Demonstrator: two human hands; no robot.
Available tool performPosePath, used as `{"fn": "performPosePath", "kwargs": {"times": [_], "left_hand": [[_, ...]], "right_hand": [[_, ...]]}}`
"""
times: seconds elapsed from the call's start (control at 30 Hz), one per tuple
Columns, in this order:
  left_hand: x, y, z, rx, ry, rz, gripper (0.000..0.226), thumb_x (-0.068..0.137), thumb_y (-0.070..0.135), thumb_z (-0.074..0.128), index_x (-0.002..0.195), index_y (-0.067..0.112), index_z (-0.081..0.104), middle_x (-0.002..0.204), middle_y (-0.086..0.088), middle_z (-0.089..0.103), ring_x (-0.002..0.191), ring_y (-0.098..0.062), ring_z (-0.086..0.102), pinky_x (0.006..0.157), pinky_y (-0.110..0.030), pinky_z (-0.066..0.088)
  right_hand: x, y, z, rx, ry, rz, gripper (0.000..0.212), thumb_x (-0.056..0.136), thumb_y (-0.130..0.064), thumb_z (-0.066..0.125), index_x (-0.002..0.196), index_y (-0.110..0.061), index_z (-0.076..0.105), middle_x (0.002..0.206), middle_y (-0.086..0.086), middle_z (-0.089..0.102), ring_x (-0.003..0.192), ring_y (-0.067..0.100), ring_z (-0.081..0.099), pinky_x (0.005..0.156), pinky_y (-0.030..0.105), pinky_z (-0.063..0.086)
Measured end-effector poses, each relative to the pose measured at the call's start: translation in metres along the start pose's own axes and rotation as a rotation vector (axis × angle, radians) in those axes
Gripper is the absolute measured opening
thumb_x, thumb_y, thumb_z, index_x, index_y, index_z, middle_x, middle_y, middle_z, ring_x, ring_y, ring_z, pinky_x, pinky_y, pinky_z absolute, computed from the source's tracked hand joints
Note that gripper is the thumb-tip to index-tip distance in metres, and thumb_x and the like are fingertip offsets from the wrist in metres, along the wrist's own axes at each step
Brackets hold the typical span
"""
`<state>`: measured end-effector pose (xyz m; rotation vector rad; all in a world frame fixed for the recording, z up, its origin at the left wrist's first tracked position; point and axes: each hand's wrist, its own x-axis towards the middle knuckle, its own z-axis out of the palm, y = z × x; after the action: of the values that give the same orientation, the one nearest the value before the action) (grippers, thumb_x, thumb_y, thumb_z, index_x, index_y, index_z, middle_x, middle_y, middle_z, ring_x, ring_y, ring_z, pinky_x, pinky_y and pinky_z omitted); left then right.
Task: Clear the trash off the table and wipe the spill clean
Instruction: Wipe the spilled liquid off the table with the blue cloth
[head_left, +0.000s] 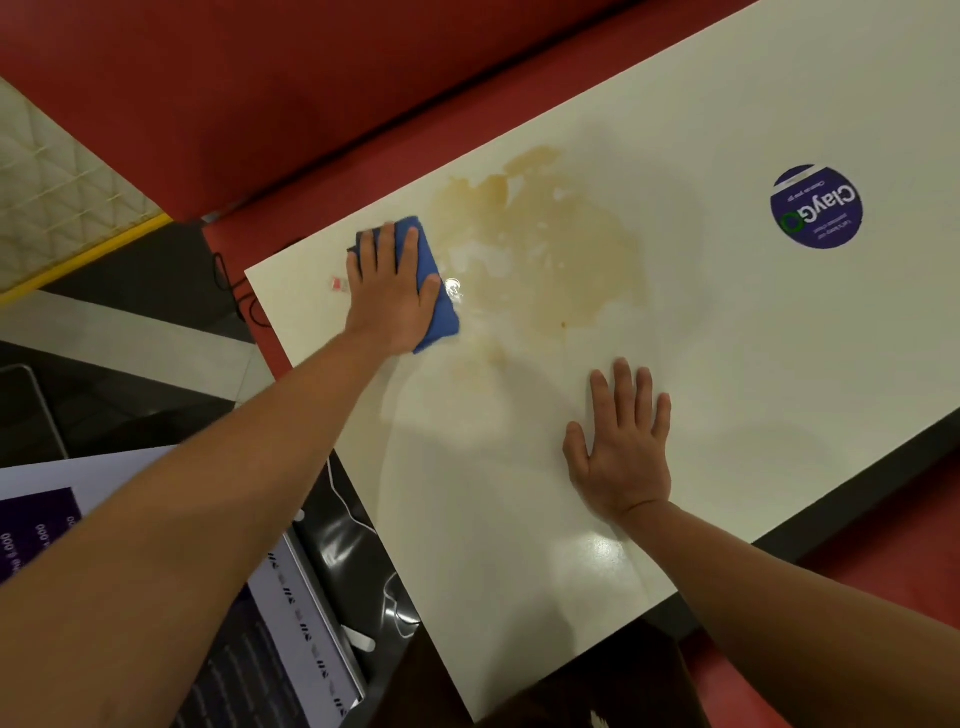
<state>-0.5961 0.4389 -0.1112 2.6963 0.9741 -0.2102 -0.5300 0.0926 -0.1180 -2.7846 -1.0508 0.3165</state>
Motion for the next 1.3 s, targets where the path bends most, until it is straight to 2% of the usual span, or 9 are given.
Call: {"fn": "performPosePath", "kwargs": {"times": [0.2,0.27,0.43,0.67,0.83,1.07,1.13,1.23,1.3], "left_hand": [[-0.125,0.022,0.029,-0.077,-0.043,0.048,0.07,0.104,0.049,0.022,0.161,0.009,0.015,0.167,-0.022,0.011,0.153,-0.045,0.007,0.124,-0.06,0.006],[-0.138,0.021,0.034,-0.044,-0.041,0.094,0.07,0.104,0.049,0.024,0.161,0.009,0.017,0.166,-0.022,0.012,0.153,-0.045,0.009,0.123,-0.061,0.009],[-0.079,0.004,0.015,0.019,-0.069,0.224,0.072,0.103,0.053,0.024,0.162,0.014,0.014,0.168,-0.016,0.011,0.154,-0.041,0.007,0.125,-0.055,0.006],[0.031,-0.014,-0.011,0.049,-0.029,0.177,0.075,0.101,0.055,0.024,0.161,0.01,0.019,0.165,-0.022,0.019,0.15,-0.047,0.016,0.122,-0.058,0.012],[-0.018,0.003,0.006,-0.009,0.062,0.081,0.069,0.103,0.048,0.027,0.159,0.007,0.024,0.163,-0.021,0.023,0.15,-0.044,0.017,0.123,-0.058,0.014],[-0.146,0.063,0.045,-0.077,0.058,-0.007,0.069,0.103,0.043,0.037,0.16,0.008,0.023,0.166,-0.021,0.017,0.153,-0.043,0.013,0.125,-0.056,0.01],[-0.141,0.059,0.042,-0.06,0.042,0.078,0.07,0.101,0.045,0.038,0.16,0.01,0.023,0.167,-0.019,0.017,0.153,-0.043,0.013,0.125,-0.056,0.01],[-0.097,0.035,0.027,-0.036,-0.002,0.305,0.072,0.101,0.05,0.039,0.161,0.014,0.023,0.168,-0.015,0.015,0.155,-0.039,0.01,0.125,-0.053,0.008],[-0.053,0.021,0.016,-0.021,0.023,0.266,0.072,0.1,0.051,0.038,0.16,0.014,0.025,0.167,-0.016,0.019,0.152,-0.041,0.015,0.124,-0.054,0.012]], "right_hand": [[0.001,0.001,0.001,-0.003,-0.006,-0.001,0.073,0.1,-0.049,0.034,0.163,-0.015,0.019,0.172,0.011,0.001,0.158,0.032,-0.007,0.126,0.057,0.004],[0.001,0.0,0.001,-0.01,-0.019,0.0,0.074,0.1,-0.049,0.034,0.163,-0.016,0.017,0.172,0.01,-0.001,0.158,0.032,-0.008,0.126,0.057,0.004],[0.002,0.0,0.0,0.0,-0.024,0.007,0.073,0.1,-0.048,0.037,0.163,-0.016,0.018,0.172,0.009,-0.001,0.158,0.032,-0.008,0.126,0.058,0.005],[0.0,0.001,0.002,-0.011,-0.003,-0.007,0.072,0.1,-0.048,0.036,0.162,-0.015,0.022,0.171,0.011,0.002,0.158,0.034,-0.005,0.125,0.058,0.005],[0.001,0.0,0.003,0.02,0.001,-0.003,0.072,0.099,-0.048,0.036,0.162,-0.016,0.022,0.172,0.01,0.002,0.158,0.033,-0.006,0.125,0.058,0.004],[0.002,0.001,0.0,0.015,-0.013,-0.001,0.073,0.1,-0.049,0.037,0.163,-0.016,0.02,0.172,0.01,0.002,0.158,0.033,-0.005,0.125,0.058,0.007],[0.002,0.001,0.0,0.004,-0.022,-0.002,0.073,0.1,-0.05,0.036,0.163,-0.017,0.018,0.172,0.01,0.0,0.158,0.033,-0.006,0.126,0.058,0.007],[0.002,0.001,0.0,0.006,-0.028,-0.001,0.073,0.1,-0.049,0.037,0.163,-0.017,0.017,0.172,0.009,-0.001,0.158,0.033,-0.007,0.126,0.058,0.007],[0.001,0.001,0.0,0.008,-0.018,-0.001,0.073,0.1,-0.048,0.039,0.163,-0.016,0.019,0.172,0.01,0.0,0.158,0.034,-0.005,0.125,0.06,0.008]]}}
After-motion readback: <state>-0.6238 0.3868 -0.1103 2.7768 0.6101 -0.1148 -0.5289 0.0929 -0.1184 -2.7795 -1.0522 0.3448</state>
